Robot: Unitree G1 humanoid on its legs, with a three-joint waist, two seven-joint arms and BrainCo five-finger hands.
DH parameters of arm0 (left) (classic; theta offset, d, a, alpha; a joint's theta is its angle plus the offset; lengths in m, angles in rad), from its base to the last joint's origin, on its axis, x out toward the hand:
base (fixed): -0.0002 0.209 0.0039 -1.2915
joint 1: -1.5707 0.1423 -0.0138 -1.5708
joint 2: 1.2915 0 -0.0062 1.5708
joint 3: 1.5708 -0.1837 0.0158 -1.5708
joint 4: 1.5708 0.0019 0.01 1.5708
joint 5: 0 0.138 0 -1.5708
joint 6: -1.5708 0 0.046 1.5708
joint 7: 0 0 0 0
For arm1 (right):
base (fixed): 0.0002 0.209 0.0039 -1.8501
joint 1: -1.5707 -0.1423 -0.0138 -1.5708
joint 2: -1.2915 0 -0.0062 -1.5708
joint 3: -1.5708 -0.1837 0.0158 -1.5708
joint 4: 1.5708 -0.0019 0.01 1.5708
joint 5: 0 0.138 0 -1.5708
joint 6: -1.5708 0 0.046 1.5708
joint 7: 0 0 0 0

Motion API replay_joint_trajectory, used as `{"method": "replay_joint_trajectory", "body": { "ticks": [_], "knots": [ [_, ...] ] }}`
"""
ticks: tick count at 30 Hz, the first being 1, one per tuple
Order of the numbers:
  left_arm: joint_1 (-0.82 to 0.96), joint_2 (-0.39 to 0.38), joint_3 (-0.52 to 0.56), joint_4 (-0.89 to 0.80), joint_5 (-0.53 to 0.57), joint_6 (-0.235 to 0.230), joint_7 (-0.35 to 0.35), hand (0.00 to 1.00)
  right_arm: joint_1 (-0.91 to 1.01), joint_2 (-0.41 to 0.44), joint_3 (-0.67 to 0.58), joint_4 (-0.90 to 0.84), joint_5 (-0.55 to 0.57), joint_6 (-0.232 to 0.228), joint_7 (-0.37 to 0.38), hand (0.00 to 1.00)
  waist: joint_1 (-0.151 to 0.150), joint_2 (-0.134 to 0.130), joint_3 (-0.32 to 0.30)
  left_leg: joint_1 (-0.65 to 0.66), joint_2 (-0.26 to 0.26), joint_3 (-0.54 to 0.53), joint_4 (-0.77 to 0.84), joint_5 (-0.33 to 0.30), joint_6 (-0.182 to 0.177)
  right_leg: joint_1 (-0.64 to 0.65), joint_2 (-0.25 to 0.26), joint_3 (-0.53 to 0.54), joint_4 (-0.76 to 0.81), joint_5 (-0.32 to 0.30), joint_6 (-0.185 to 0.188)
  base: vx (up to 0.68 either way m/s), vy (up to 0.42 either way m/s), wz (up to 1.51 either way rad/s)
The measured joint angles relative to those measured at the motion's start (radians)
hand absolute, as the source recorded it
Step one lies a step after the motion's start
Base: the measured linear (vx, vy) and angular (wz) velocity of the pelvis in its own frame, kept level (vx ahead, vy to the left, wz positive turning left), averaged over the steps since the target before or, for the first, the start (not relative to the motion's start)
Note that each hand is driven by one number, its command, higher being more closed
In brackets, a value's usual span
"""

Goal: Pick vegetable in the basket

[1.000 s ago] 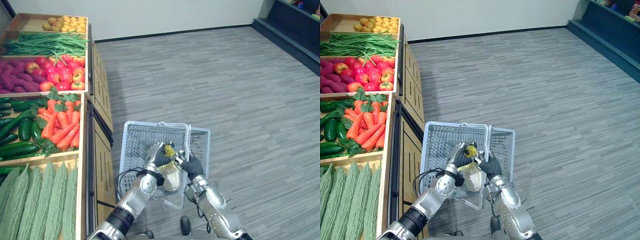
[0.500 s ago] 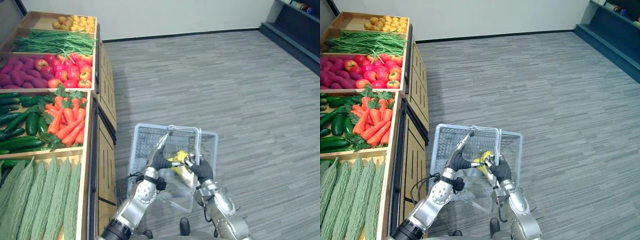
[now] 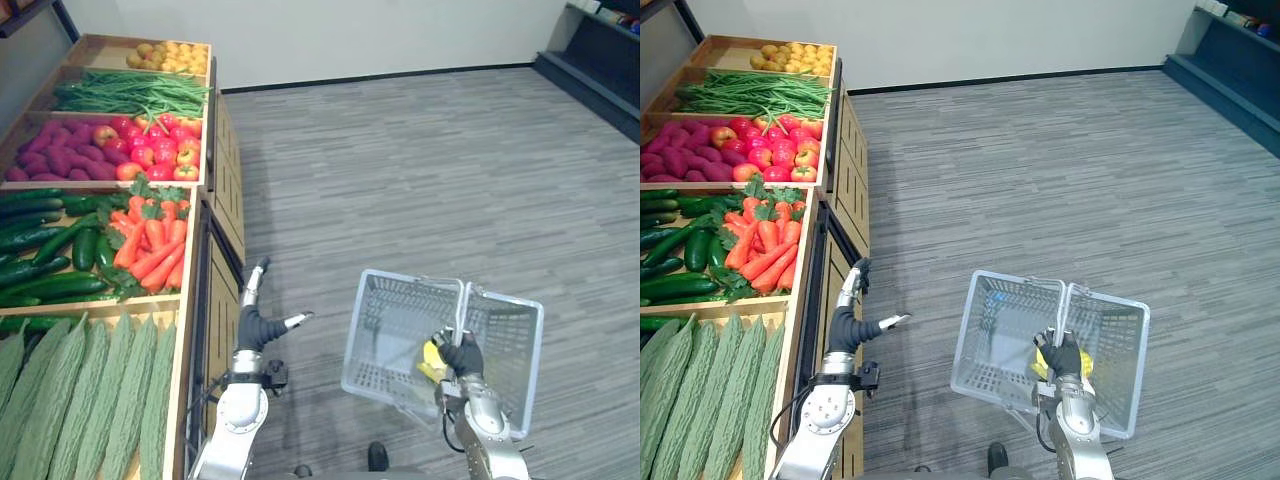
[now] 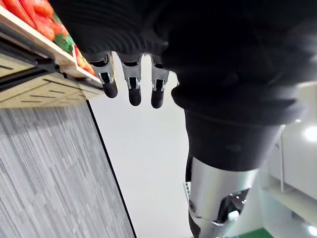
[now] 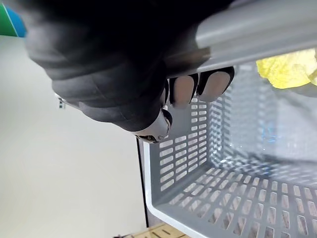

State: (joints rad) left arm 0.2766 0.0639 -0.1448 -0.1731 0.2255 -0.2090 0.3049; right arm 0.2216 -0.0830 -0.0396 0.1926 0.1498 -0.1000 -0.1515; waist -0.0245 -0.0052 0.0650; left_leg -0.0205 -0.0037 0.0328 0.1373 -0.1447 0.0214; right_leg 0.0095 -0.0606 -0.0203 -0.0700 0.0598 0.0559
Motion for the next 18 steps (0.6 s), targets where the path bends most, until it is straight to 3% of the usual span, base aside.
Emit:
{"method": "replay_joint_trajectory", "body": {
  "ticks": [3, 5, 6, 8, 10, 13, 15, 16, 18],
  "knots": [
    [0.034, -0.021, 0.001, -0.042, -0.020, -0.005, 0.000, 0.00, 0.007, 0.003, -0.011, 0.038, -0.006, 0.000, -0.002, 1.00, 0.011, 0.008, 0.002, -0.038, 0.002, -0.007, 0.099, -0.063, 0.002, -0.007, -0.004, -0.018, 0.043, -0.059, 0.012, 0.01, 0.043, 0.13],
    [0.054, -0.052, 0.005, -0.091, -0.037, -0.015, 0.004, 0.00, 0.006, 0.012, -0.032, 0.083, -0.014, 0.001, -0.008, 1.00, 0.013, 0.020, 0.010, -0.074, 0.005, -0.017, 0.221, -0.140, 0.014, -0.076, -0.008, -0.038, 0.240, -0.169, 0.026, 0.01, 0.081, 0.19],
    [0.055, -0.053, 0.008, -0.102, -0.038, -0.018, 0.005, 0.00, 0.005, 0.017, -0.035, 0.091, -0.017, 0.001, -0.013, 1.00, 0.015, 0.026, 0.015, -0.073, 0.004, -0.017, 0.242, -0.157, 0.020, -0.095, -0.015, -0.042, 0.303, -0.191, 0.029, 0.00, 0.103, 0.00],
    [0.055, -0.050, 0.026, -0.111, -0.039, -0.033, 0.012, 0.00, -0.001, 0.035, -0.032, 0.101, -0.042, 0.015, -0.021, 1.00, 0.020, 0.037, 0.046, -0.063, 0.004, -0.023, 0.300, -0.220, 0.061, -0.203, -0.040, -0.068, 0.593, -0.222, 0.045, 0.01, 0.110, -0.04],
    [0.057, -0.031, 0.029, -0.112, -0.039, -0.033, 0.028, 0.00, -0.010, 0.046, -0.031, 0.099, -0.045, 0.018, -0.023, 1.00, 0.013, 0.032, 0.057, -0.039, 0.002, -0.031, 0.300, -0.235, 0.087, -0.266, -0.059, -0.097, 0.705, -0.255, 0.026, 0.10, 0.071, 0.11],
    [0.054, -0.021, 0.027, -0.113, -0.039, -0.035, 0.030, 0.00, -0.055, 0.045, -0.035, 0.098, -0.045, 0.017, -0.027, 1.00, 0.011, 0.027, 0.060, -0.035, 0.006, -0.064, 0.295, -0.257, 0.082, -0.325, -0.056, -0.118, 0.617, -0.267, 0.019, 0.32, -0.013, 0.20],
    [0.035, -0.020, 0.018, -0.105, -0.039, -0.035, 0.039, 0.00, -0.067, 0.041, -0.046, 0.097, -0.049, 0.017, -0.043, 1.00, 0.011, 0.036, 0.068, -0.007, 0.030, -0.100, 0.285, -0.276, 0.052, -0.366, -0.027, -0.105, 0.498, -0.239, 0.034, 0.32, -0.081, 0.39],
    [0.011, -0.020, 0.014, -0.093, -0.039, -0.035, 0.047, 0.00, -0.067, 0.038, -0.054, 0.097, -0.053, 0.018, -0.048, 1.00, 0.010, 0.048, 0.075, 0.023, 0.045, -0.121, 0.268, -0.281, 0.038, -0.375, -0.012, -0.087, 0.437, -0.201, 0.035, 0.39, -0.128, 0.53],
    [-0.029, -0.021, 0.020, -0.087, -0.036, -0.036, 0.053, 0.00, -0.065, 0.037, -0.056, 0.096, -0.073, 0.020, -0.064, 1.00, -0.009, 0.039, 0.075, 0.085, 0.057, -0.152, 0.238, -0.292, -0.008, -0.381, -0.005, -0.077, 0.338, -0.103, 0.026, 0.66, -0.265, 0.79]
  ]
}}
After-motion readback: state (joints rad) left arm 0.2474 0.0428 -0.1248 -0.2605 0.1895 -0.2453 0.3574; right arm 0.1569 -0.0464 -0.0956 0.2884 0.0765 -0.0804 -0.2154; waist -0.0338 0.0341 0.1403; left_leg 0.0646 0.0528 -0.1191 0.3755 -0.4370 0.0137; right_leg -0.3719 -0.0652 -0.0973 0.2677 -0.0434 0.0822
